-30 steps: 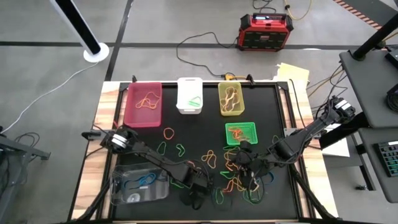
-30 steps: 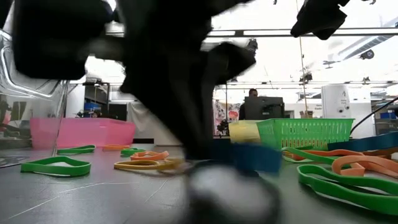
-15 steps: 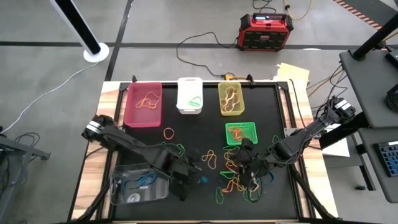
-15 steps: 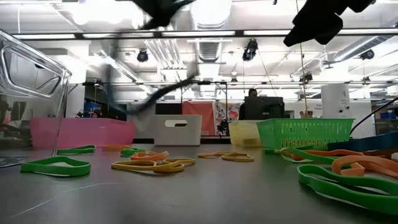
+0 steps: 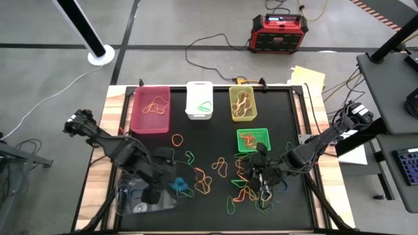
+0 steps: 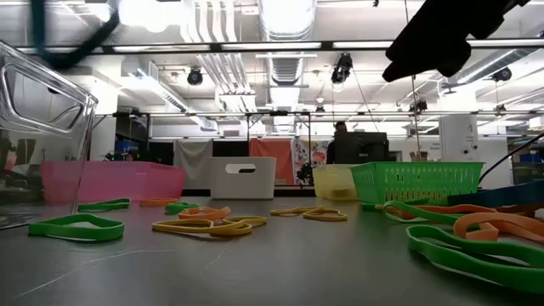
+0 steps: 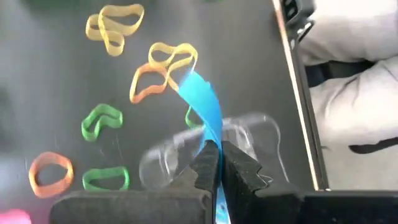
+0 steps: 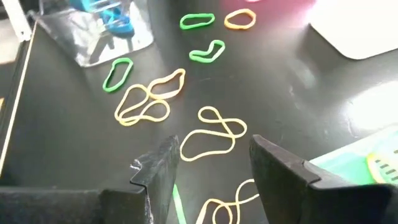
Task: Sort rubber bands into baskets
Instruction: Put the blue rubber band into the transparent bin
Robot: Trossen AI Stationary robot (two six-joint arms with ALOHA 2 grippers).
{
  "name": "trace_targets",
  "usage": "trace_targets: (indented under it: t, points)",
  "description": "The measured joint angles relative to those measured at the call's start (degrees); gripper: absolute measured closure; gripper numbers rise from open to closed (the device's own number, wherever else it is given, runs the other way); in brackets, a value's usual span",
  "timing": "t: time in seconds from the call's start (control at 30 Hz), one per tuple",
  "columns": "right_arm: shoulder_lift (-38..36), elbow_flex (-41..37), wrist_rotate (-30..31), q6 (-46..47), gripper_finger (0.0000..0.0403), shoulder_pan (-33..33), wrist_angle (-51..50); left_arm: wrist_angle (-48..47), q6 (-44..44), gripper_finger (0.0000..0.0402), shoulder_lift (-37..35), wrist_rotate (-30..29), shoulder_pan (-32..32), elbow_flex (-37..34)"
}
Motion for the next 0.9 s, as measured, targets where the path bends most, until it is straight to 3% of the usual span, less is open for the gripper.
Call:
trace_targets:
  t: [0.17, 0.27, 0.53, 0.73, 0.9]
  points:
    - [2.1, 0.0, 3.3, 0.3, 0.0218, 0.0, 2.0, 1.0, -5.4, 0.0402, -3.2, -0.5, -3.5, -6.8]
    - [4.4, 0.0, 3.8, -1.0, 0.0218, 0.0, 4.7, 3.0, -11.1, 0.0402, -4.7, 2.4, -5.5, -12.3]
    - [8.7, 0.1, 3.7, -1.3, 0.0215, -0.1, 6.2, 16.9, -22.7, 0.0402, -7.7, 8.3, -9.3, -24.1]
    - [8.6, 0.1, 4.1, -1.9, 0.0215, -0.4, 8.1, 19.0, -24.1, 0.04, -7.0, -0.6, -9.6, -29.9]
    - [8.1, 0.2, 4.1, -2.6, 0.0213, -0.4, 10.4, 18.6, -26.9, 0.0383, -7.1, -2.6, -9.4, -34.3]
